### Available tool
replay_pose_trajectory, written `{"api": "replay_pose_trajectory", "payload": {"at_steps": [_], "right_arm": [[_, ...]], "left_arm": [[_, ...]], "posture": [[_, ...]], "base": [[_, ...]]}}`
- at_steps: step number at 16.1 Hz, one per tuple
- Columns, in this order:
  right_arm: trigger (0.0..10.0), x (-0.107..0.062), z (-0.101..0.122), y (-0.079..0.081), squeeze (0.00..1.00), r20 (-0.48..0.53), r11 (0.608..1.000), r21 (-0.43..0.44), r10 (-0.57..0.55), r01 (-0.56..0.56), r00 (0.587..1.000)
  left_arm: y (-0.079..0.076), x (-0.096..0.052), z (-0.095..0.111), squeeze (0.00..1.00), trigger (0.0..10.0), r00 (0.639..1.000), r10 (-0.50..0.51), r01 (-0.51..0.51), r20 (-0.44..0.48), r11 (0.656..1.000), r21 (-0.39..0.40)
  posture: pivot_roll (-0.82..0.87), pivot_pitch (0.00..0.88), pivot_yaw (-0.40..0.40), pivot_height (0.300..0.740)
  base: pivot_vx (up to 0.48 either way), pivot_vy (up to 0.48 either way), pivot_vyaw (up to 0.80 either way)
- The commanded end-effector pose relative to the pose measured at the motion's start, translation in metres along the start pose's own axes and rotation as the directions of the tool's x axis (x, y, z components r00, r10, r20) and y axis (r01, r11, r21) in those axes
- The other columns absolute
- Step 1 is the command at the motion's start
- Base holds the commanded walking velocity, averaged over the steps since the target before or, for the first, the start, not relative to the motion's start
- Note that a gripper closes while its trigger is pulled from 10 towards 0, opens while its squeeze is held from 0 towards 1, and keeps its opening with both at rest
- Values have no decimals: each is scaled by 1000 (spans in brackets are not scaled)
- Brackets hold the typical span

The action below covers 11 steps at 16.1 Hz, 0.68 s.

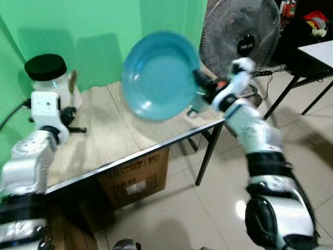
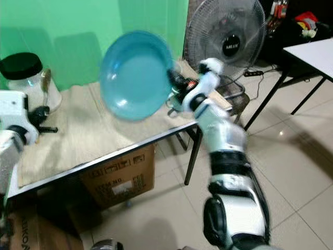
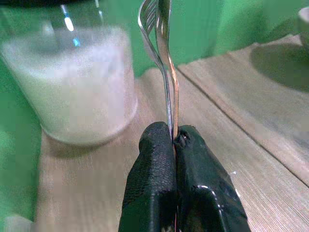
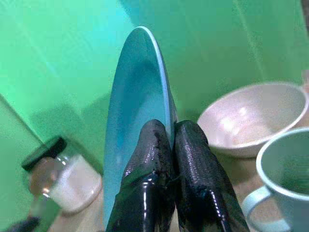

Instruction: Setting the table

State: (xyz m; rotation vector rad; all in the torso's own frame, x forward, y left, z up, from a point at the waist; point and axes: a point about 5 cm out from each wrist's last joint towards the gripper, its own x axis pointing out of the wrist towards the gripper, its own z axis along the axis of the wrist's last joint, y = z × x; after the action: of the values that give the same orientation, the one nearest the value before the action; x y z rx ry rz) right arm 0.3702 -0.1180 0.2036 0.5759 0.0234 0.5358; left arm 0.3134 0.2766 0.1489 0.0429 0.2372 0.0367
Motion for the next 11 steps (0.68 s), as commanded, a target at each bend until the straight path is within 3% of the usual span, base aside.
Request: {"api": "replay_pose_trajectory", "payload": {"at_steps": [1,4,8,10,11], "right_arm": [[0,-4,16,6,0,47,1000,-1,23,-23,999],[0,-33,47,18,0,92,998,-37,56,-53,994],[0,-59,51,18,0,70,999,-31,34,-31,997],[0,-74,55,16,0,68,999,-38,-11,14,998],[0,-76,55,16,0,65,999,-40,-14,16,998]], "left_arm": [[-6,6,1,0,0,1000,-30,30,6,1000,7],[-31,35,-18,0,0,990,-126,127,-57,992,15],[-48,54,-14,0,0,985,-159,160,-59,987,-1],[-49,61,-13,0,0,991,-105,104,-77,994,-23],[-48,62,-14,0,4902,992,-96,94,-81,995,-23]], "posture": [[22,2,-21,740],[-33,37,-52,740],[-82,66,-63,740],[-134,77,-50,740],[-134,77,-50,740]], "base": [[0,0,0],[0,0,0],[0,0,0],[0,0,0],[0,0,0]]}}
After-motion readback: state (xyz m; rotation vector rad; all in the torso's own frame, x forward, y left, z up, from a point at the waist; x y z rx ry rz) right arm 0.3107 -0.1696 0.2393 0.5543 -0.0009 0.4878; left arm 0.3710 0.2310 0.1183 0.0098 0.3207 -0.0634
